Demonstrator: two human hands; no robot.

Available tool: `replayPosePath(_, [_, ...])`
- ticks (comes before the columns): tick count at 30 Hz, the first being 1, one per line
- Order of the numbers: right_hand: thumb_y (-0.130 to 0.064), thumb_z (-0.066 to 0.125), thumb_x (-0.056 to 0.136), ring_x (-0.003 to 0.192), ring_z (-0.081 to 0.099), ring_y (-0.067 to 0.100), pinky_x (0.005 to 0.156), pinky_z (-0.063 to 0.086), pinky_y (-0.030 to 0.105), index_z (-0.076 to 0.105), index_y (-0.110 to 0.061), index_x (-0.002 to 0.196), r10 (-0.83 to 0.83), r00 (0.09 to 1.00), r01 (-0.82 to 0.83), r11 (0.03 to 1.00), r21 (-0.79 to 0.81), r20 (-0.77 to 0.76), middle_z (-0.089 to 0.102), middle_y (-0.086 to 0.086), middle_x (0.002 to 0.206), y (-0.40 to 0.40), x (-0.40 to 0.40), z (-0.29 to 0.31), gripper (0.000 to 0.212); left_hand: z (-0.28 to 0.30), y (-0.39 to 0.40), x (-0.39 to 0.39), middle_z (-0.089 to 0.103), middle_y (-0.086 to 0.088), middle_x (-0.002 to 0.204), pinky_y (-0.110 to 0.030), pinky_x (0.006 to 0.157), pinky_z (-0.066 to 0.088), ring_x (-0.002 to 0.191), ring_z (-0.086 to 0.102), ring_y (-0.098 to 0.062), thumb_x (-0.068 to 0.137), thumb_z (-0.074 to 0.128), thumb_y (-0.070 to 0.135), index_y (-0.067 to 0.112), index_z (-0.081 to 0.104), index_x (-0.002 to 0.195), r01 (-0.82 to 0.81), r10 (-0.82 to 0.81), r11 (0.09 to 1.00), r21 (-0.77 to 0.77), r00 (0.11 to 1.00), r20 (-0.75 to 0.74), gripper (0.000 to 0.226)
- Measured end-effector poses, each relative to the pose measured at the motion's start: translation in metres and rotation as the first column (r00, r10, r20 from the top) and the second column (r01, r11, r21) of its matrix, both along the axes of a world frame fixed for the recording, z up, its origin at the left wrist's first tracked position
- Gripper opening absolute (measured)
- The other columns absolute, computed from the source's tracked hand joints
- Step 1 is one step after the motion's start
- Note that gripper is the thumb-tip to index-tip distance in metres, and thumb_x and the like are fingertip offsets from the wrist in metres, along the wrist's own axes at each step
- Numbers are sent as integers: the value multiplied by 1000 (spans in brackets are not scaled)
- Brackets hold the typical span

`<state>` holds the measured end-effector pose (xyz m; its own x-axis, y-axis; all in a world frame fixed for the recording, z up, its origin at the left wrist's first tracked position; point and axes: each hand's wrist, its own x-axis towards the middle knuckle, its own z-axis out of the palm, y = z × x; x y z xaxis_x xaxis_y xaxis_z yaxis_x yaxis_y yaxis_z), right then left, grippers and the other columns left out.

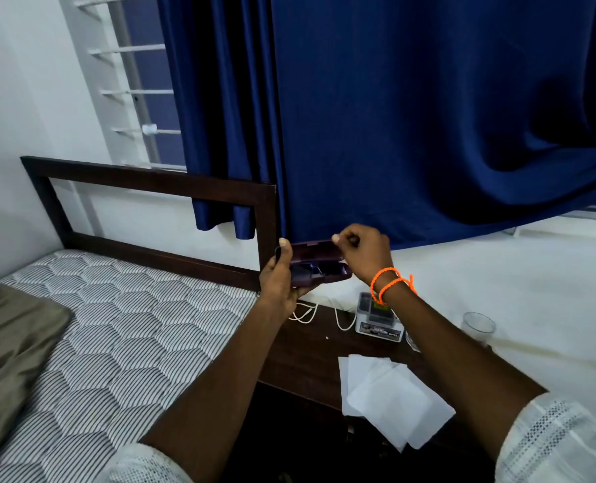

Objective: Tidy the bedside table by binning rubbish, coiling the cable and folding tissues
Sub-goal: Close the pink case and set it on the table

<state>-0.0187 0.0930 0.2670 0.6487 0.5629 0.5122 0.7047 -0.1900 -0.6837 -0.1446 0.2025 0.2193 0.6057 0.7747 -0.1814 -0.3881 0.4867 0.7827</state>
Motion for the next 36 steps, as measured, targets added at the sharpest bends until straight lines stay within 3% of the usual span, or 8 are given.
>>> replayPosePath(3, [-33,55,99,77,63,31,67,49,33,63,-8,84,-185,977,190,981,39,-109,66,7,78,-3,5,-9,30,1,3,0,75,-19,115,-53,67,62,100,75,-39,64,77,71,12,65,120,-3,3,1000,-10,1000,-13,82])
replayPosePath(5, [-39,48,101,84,64,33,70,58,42,63,-10,97,-151,937,143,989,-46,-316,66,12,94,-2,4,-15,33,2,3,0,75,-19,113,-52,67,62,98,75,-39,64,75,73,11,65,120,2,-2,1000,-19,1000,-11,85])
replayPosePath(8, [-50,38,102,85,70,31,59,61,38,60,-17,114,108,664,-108,993,48,-740,65,12,114,-2,-5,-19,40,8,0,1,75,-19,112,-50,65,62,94,77,-38,64,71,78,11,66,118,3,-3,1000,-20,1000,-13,86])
replayPosePath(11, [-56,37,101,89,71,37,57,60,39,58,-20,116,268,426,-105,963,247,-864,62,15,123,0,-10,-16,44,13,-2,4,75,-17,113,-49,67,63,95,76,-36,68,61,86,15,66,118,20,-20,1000,-19,1000,6,87])
replayPosePath(14, [-64,42,95,92,71,36,62,61,45,60,-17,105,334,318,-53,941,335,-887,65,17,114,0,-7,-8,52,16,-1,5,73,-17,122,-56,90,59,110,71,-38,79,43,89,15,63,130,85,-84,996,-25,996,32,92])
replayPosePath(20, [-62,55,90,97,68,34,67,63,43,57,-6,112,355,279,-38,933,359,-892,62,18,107,-1,2,4,60,30,-1,1,67,-20,126,-55,77,62,114,67,-38,91,50,72,11,67,116,143,-143,989,-21,990,2,68])
replayPosePath(28, [-13,63,96,88,66,28,55,60,30,60,-2,111,317,361,-38,945,326,-877,62,19,105,0,2,9,20,46,-10,0,66,-15,113,-36,64,64,91,73,-28,91,71,41,12,63,107,172,-170,985,9,979,-111,34])
replayPosePath(36, [-12,74,87,91,72,32,60,61,37,53,-8,123,258,417,8,958,287,-872,67,21,111,0,3,11,41,42,-16,-5,64,-29,131,-30,68,66,114,69,-42,83,81,5,-9,53,135,141,-137,988,59,988,-69,61])
